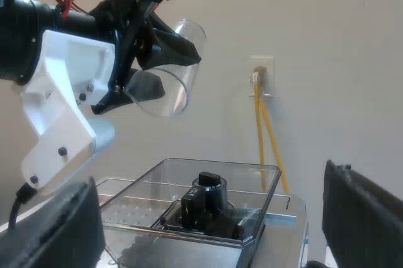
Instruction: Pour the beans into the coffee machine
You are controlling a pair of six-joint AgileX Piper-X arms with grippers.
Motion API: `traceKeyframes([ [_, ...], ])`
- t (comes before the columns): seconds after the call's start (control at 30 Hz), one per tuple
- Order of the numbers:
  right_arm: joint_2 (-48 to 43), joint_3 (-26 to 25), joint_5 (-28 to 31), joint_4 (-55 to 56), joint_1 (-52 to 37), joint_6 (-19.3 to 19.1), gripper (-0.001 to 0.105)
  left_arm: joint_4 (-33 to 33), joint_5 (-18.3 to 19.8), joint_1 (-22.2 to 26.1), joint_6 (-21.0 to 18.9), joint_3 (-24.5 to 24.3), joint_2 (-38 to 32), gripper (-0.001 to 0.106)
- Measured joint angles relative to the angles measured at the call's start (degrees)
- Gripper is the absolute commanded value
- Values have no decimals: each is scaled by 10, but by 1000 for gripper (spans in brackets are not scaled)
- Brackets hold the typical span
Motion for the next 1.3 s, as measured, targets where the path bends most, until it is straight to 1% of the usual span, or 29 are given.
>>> traceKeyframes([
  [0.37,0,0,0,0,0,0,74,-1,3,0,0,0,-2,14],
  [0.43,0,0,0,0,0,0,74,-1,5,0,-10,0,-2,14],
  [0.5,0,0,0,0,0,0,74,-1,17,0,-34,0,-2,14],
  [0.53,0,0,0,0,0,0,74,-1,26,0,-56,0,-2,14],
  [0.57,0,0,0,0,0,0,74,-1,38,0,-92,0,-2,14],
  [0.67,0,0,0,0,0,0,74,-1,52,0,-144,0,-3,14],
  [0.77,0,0,0,0,0,0,74,3,53,0,-174,0,-4,14],
  [0.8,0,0,-7,0,0,0,74,7,50,0,-225,0,-6,14],
  [0.83,0,0,-21,0,0,0,74,10,38,0,-263,0,-8,14],
  [0.9,0,0,-27,0,0,0,74,12,33,0,-277,0,-9,14],
  [0.93,0,0,-34,0,0,0,74,16,28,0,-309,0,-9,14],
  [0.97,0,0,-65,0,0,0,74,19,23,0,-334,0,-9,14],
  [1.0,0,0,-91,0,0,0,74,31,10,0,-370,0,-9,14],
  [1.07,0,0,-106,0,0,0,74,63,1,0,-457,0,-9,14],
  [1.1,0,0,-112,0,0,0,74,76,-1,0,-489,0,-11,14],
  [1.13,0,0,-116,0,0,0,74,83,-1,0,-509,0,-12,14],
  [1.2,0,0,-124,1,0,0,74,113,-1,0,-583,2,-17,14],
  [1.27,0,0,-128,1,0,0,74,123,-1,0,-611,2,-21,14],
  [1.3,0,0,-129,2,0,0,74,125,-1,0,-617,2,-21,14],
])
